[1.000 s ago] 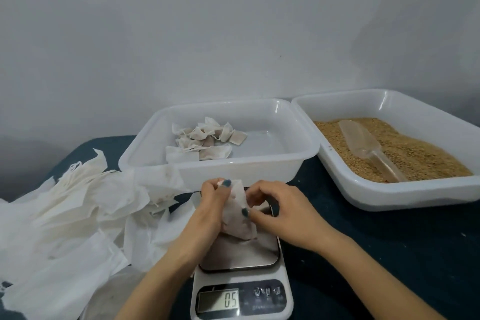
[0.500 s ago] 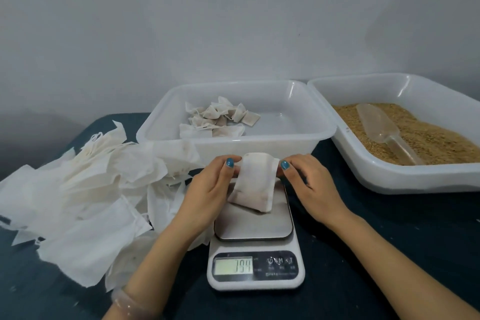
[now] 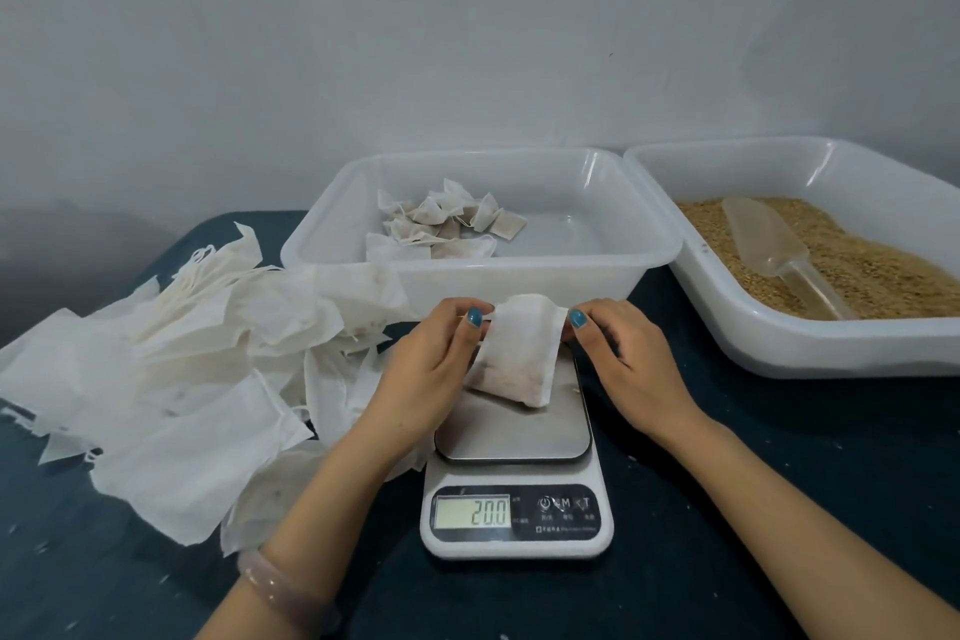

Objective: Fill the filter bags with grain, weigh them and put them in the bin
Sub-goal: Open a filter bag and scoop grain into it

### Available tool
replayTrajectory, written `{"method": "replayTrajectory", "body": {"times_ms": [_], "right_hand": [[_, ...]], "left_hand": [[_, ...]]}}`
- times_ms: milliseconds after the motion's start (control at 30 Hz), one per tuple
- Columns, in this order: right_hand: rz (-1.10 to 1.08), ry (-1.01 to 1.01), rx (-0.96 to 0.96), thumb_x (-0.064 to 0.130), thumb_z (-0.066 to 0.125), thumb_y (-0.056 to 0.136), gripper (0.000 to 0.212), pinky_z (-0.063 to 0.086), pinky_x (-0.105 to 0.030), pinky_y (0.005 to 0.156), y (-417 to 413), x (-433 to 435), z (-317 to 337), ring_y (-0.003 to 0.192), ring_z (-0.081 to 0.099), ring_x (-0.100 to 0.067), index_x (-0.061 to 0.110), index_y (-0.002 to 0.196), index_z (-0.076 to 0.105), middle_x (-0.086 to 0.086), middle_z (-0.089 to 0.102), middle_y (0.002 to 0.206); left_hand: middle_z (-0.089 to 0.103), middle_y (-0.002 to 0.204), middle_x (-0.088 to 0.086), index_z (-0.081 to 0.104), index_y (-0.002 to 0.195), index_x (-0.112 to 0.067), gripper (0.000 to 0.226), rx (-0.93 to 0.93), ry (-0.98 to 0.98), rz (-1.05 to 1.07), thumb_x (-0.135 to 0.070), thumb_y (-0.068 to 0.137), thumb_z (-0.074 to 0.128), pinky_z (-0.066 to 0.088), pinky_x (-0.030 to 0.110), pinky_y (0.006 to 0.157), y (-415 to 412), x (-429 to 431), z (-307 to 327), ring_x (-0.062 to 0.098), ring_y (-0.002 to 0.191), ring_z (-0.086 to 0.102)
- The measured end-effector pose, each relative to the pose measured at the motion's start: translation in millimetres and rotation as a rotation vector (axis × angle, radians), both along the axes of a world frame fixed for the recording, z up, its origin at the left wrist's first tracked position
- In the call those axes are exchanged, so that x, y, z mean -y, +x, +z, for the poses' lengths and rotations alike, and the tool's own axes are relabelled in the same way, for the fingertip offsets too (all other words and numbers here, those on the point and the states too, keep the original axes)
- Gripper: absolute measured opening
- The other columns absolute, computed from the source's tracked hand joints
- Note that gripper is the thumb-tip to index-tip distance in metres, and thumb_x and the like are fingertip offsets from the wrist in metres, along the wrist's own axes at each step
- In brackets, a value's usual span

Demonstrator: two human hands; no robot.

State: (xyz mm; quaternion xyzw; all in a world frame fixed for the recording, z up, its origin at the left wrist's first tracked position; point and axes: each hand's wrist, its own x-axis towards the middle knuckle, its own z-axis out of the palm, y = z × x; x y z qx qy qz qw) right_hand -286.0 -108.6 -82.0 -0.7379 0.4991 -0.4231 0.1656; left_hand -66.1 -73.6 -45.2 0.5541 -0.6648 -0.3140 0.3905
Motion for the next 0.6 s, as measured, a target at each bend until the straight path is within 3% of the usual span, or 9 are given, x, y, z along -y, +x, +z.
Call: {"method": "replayTrajectory", "body": {"times_ms": [100, 200, 300, 433, 600], "right_hand": [[0.017, 0.0, -0.003, 0.058, 0.032, 0.094, 0.049, 0.047, -0.035, 0.077, -0.5, -1.8, 1.4, 0.089, 0.054, -0.008, 0.023, 0.091, 0.065, 0.014, 0.062, 0.089], [0.059, -0.035, -0.037, 0.066, 0.038, 0.092, 0.047, 0.046, -0.03, 0.076, 0.2, -5.3, 1.9, 0.09, 0.053, -0.006, 0.028, 0.094, 0.065, 0.019, 0.06, 0.089], [0.088, -0.121, -0.062, 0.068, 0.044, 0.091, 0.041, 0.043, -0.024, 0.07, 6.7, -7.7, 4.6, 0.083, 0.051, -0.005, 0.029, 0.083, 0.057, 0.018, 0.053, 0.081], [0.108, -0.23, -0.009, 0.047, 0.058, 0.091, 0.029, 0.044, -0.03, 0.064, 11.1, -12.2, 10.5, 0.076, 0.05, -0.007, 0.022, 0.076, 0.056, 0.011, 0.052, 0.075], [0.103, -0.293, 0.211, 0.041, 0.06, 0.092, 0.009, 0.047, -0.021, 0.07, 17.8, -16.7, 39.1, 0.085, 0.061, -0.011, 0.033, 0.096, 0.063, 0.018, 0.061, 0.089]], "left_hand": [[0.071, 0.095, -0.012, 0.056, 0.124, -0.031, 0.025, -0.067, 0.008, 0.001, -0.035, 0.099, 0.054, 0.049, 0.021, 0.076, -1.7, 1.5, -1.0, 0.002, 0.087, 0.064], [0.068, 0.089, -0.02, 0.054, 0.126, -0.033, 0.043, -0.089, -0.014, -0.029, -0.032, 0.086, 0.073, 0.042, 0.007, 0.073, -4.5, 0.5, -1.6, -0.004, 0.086, 0.063], [0.066, 0.08, -0.017, 0.056, 0.122, -0.038, 0.048, -0.045, -0.065, -0.05, -0.026, 0.081, 0.079, 0.042, 0.008, 0.07, -6.8, -2.6, -0.2, 0.0, 0.081, 0.062], [0.062, 0.074, -0.022, 0.068, 0.089, -0.033, 0.019, 0.042, -0.172, -0.067, -0.019, 0.082, 0.078, 0.039, 0.011, 0.062, -10.2, -5.7, 9.0, 0.0, 0.069, 0.053], [0.06, 0.07, -0.012, 0.063, 0.088, -0.038, 0.026, -0.006, -0.28, -0.071, -0.016, 0.083, 0.076, 0.038, 0.012, 0.057, -5.5, -3.3, 36.2, 0.003, 0.059, 0.05]]}}
